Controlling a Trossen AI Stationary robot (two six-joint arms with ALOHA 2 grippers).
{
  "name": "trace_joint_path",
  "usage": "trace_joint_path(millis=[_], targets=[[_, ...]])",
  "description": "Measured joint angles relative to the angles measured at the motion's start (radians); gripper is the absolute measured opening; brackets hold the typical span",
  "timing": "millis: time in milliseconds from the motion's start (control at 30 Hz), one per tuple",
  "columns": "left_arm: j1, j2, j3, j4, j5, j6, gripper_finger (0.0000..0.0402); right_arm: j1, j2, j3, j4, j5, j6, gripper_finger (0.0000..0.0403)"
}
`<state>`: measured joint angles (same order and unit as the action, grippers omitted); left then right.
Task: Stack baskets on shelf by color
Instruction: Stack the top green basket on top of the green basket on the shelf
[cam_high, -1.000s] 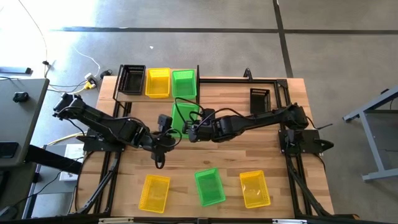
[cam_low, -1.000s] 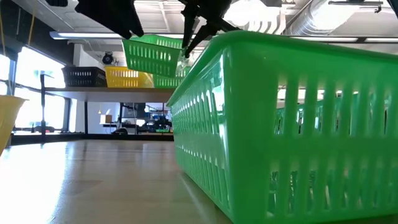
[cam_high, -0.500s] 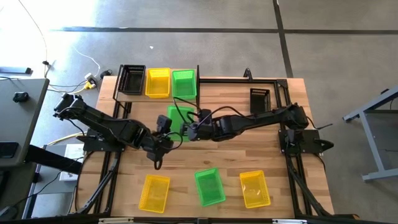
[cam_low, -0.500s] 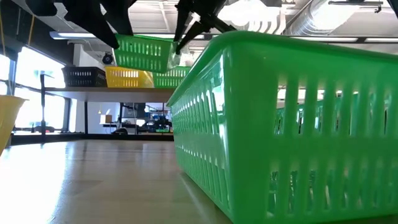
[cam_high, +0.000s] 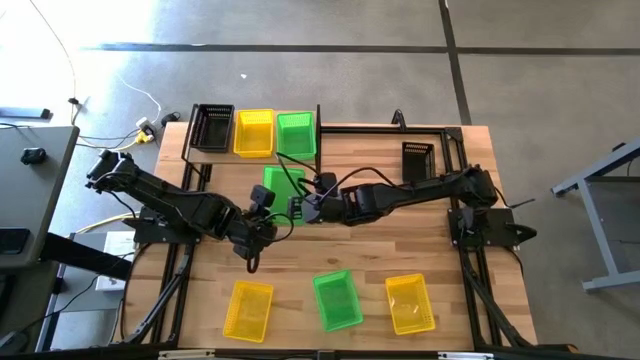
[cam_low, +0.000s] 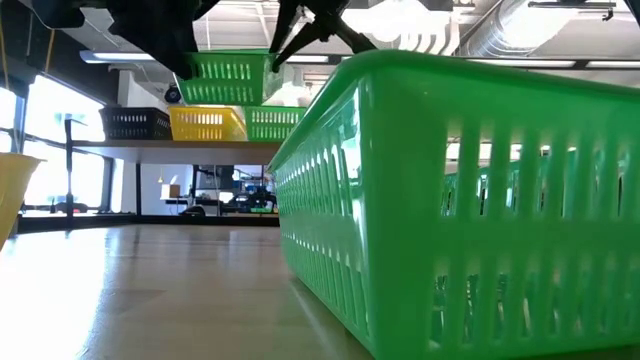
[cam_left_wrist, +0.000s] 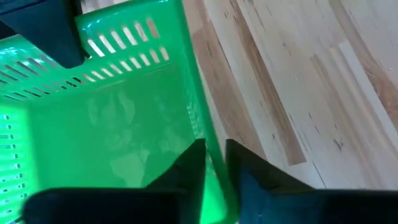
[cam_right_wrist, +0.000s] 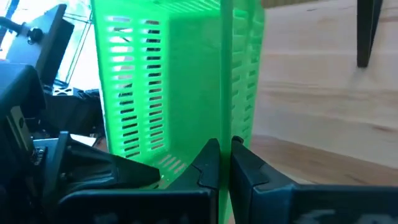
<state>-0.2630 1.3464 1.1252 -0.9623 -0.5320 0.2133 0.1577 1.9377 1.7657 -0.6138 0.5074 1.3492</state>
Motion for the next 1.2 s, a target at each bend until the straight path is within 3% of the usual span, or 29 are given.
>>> trace_joint_path(millis=[133, 700, 967, 1200], targets=[[0.001, 0.0, 0.0, 0.001, -0.011, -0.007, 0.0007, 0.0, 0.0, 0.0, -0.007, -0.012, -0.051, 0.0009], [0.001, 0.0, 0.0, -0.005, -0.022, -0.027, 0.0001, -0.067, -0.005, 0.0, -0.005, -0.072, -0.297, 0.0149], [0.003, -0.006, 0.0, -0.007, -0.033, -0.027, 0.0001, -0.117, -0.022, 0.001, -0.011, -0.19, -0.317, 0.0161], [0.041, -0.023, 0.0, -0.006, -0.037, -0.021, 0.0001, -0.119, -0.084, 0.001, -0.032, -0.129, -0.374, 0.0161]])
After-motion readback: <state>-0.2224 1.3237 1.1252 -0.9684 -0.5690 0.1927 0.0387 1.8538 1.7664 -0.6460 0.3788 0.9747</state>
